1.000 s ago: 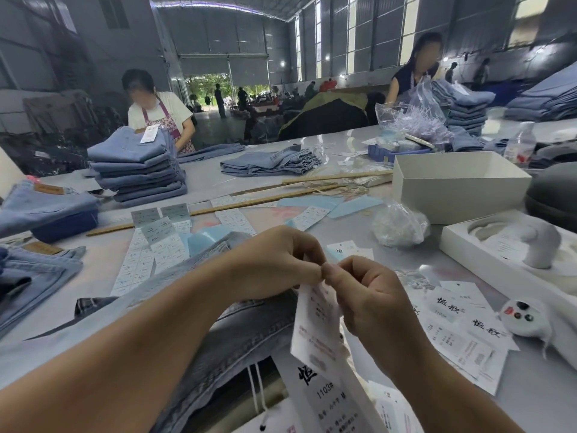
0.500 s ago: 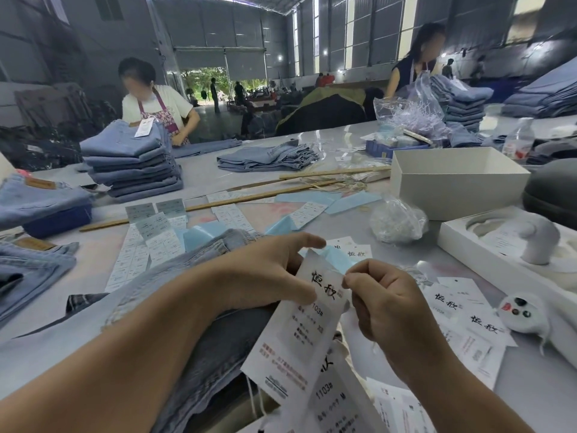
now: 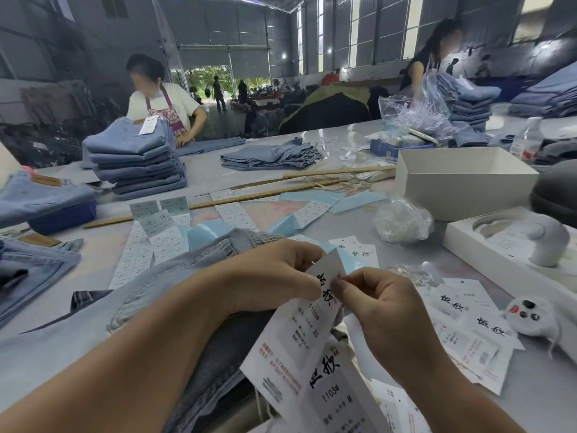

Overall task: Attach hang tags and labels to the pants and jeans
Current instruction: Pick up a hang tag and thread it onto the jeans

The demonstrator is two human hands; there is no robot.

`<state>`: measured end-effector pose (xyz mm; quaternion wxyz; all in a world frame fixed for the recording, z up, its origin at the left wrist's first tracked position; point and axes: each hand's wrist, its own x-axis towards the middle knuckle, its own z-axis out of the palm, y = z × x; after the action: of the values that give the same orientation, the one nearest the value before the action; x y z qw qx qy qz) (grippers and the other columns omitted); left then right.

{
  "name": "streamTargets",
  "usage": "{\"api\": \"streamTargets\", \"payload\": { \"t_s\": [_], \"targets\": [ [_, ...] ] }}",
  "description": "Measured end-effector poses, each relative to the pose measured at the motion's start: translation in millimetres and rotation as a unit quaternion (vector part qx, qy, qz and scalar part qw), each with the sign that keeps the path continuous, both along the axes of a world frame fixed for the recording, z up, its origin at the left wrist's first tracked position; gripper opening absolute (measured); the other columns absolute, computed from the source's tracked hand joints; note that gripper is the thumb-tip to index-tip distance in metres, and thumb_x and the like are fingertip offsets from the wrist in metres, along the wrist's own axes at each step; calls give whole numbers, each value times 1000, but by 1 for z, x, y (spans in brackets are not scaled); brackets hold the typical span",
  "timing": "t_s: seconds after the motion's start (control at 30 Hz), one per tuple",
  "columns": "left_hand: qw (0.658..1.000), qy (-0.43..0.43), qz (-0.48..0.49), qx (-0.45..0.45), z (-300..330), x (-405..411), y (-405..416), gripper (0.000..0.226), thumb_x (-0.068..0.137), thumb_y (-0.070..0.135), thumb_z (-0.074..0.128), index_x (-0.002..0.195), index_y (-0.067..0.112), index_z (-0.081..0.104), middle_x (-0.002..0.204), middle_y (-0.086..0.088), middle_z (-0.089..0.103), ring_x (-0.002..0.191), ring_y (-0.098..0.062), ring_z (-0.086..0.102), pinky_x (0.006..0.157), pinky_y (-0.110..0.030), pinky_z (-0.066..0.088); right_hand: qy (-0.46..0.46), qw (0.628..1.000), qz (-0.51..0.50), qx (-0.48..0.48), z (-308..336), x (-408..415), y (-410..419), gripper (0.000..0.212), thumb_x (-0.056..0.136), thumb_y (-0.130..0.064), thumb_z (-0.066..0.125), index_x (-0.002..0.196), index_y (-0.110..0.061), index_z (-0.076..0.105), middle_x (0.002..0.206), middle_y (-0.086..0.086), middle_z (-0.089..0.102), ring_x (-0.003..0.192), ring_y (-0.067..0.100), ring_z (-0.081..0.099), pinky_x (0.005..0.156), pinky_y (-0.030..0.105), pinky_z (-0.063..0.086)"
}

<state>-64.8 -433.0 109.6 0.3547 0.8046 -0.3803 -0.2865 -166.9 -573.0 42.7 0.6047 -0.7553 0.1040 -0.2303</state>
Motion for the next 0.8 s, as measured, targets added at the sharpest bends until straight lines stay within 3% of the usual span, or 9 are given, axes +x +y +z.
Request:
{"api": "streamTargets", "payload": {
  "t_s": [0.07,0.2,0.33,0.53,0.8],
  "targets": [
    [1000,-2,4,-3,-1,0,-1,33,71,18,56,103,16,66,98,-10,75,90,-31,73,87,-60,54,-11,1000,-16,-13,1,-1,1,21,88,-24,69,69,-14,72,67,5,71,69,30,66,64,39,54],
    [1000,1,10,-11,-2,0,-1,30,72,17,55,100,20,65,96,-8,75,87,-29,73,85,-58,56,-33,999,-43,-1,2,-3,0,23,85,-11,63,63,-4,65,65,16,66,60,34,54,49,28,45],
    [1000,-5,14,-6,-3,1,-1,29,72,18,55,100,21,64,96,-8,75,86,-28,74,83,-56,57,-21,999,-24,12,-1,-3,1,24,86,-8,59,63,-1,59,58,21,58,40,10,34,39,18,31],
    [1000,-13,15,-12,-4,1,-1,28,73,18,56,100,19,65,93,-7,75,86,-27,74,84,-55,57,-47,999,-3,13,-5,-3,4,22,74,-26,55,64,-7,51,51,2,42,44,8,34,42,18,29],
    [999,-1,15,-34,-7,1,-1,30,72,16,55,101,16,66,91,-6,74,82,-25,73,76,-46,57,-64,995,34,74,-5,-2,7,21,74,-22,55,56,-13,50,45,-7,39,40,4,33,39,14,29]
  ]
}}
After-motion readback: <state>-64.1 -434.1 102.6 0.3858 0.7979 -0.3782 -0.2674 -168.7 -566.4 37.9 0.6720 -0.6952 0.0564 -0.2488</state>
